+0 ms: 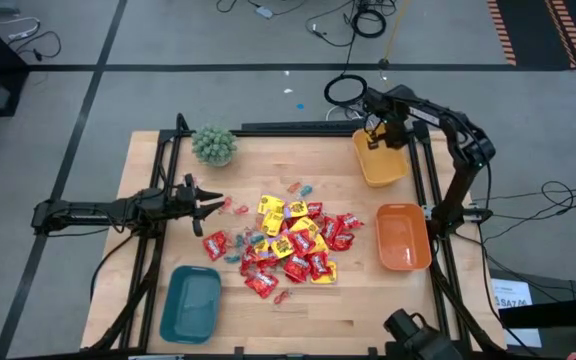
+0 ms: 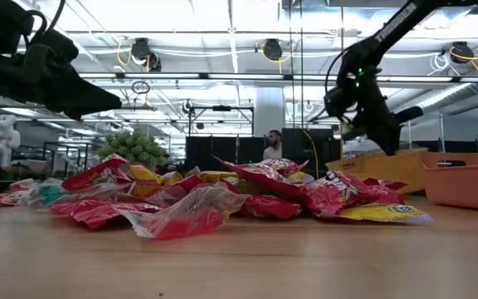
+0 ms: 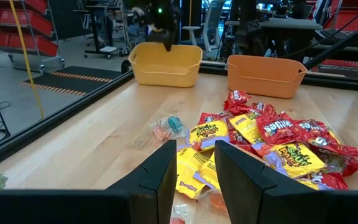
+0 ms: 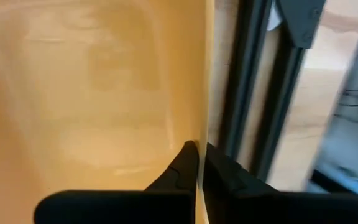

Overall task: Sort candy
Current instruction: Move the yellow bin to the center

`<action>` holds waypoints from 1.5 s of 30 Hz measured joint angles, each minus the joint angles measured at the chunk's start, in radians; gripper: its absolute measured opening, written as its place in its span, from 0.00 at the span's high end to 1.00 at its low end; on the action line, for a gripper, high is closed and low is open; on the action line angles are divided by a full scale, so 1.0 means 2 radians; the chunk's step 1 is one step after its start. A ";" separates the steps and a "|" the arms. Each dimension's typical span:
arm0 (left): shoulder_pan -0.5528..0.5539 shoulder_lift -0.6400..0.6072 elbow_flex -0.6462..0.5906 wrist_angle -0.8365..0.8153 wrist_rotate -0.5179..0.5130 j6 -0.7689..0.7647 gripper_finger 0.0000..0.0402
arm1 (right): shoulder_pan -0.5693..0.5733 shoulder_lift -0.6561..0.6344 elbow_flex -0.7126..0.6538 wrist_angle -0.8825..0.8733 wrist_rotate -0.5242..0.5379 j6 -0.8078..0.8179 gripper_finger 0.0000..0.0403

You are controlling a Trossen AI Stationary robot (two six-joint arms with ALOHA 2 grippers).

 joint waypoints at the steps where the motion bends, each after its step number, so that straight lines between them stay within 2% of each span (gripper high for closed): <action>1: 0.000 0.000 0.000 0.000 0.000 0.000 0.71 | 0.001 -0.008 0.000 0.004 -0.013 0.012 1.00; 6: 0.000 0.000 0.000 0.000 0.000 0.000 0.71 | 0.022 -0.025 0.000 0.015 -0.060 0.063 1.00; 10: 0.000 0.000 0.000 0.000 0.000 0.000 0.71 | 0.054 -0.017 0.000 0.028 -0.076 0.090 1.00; 17: 0.000 0.000 0.000 0.000 0.000 0.000 0.71 | 0.104 0.007 0.000 0.114 -0.123 0.141 1.00; 24: 0.000 0.000 0.000 0.000 0.000 0.000 0.71 | 0.120 0.019 0.000 0.125 -0.121 0.164 1.00; 35: 0.000 0.000 0.000 0.000 0.000 0.000 0.71 | 0.123 0.019 0.000 0.144 -0.122 0.132 1.00; 45: 0.000 0.000 0.000 0.000 0.000 0.000 0.71 | 0.125 0.019 0.000 0.150 -0.125 0.143 0.93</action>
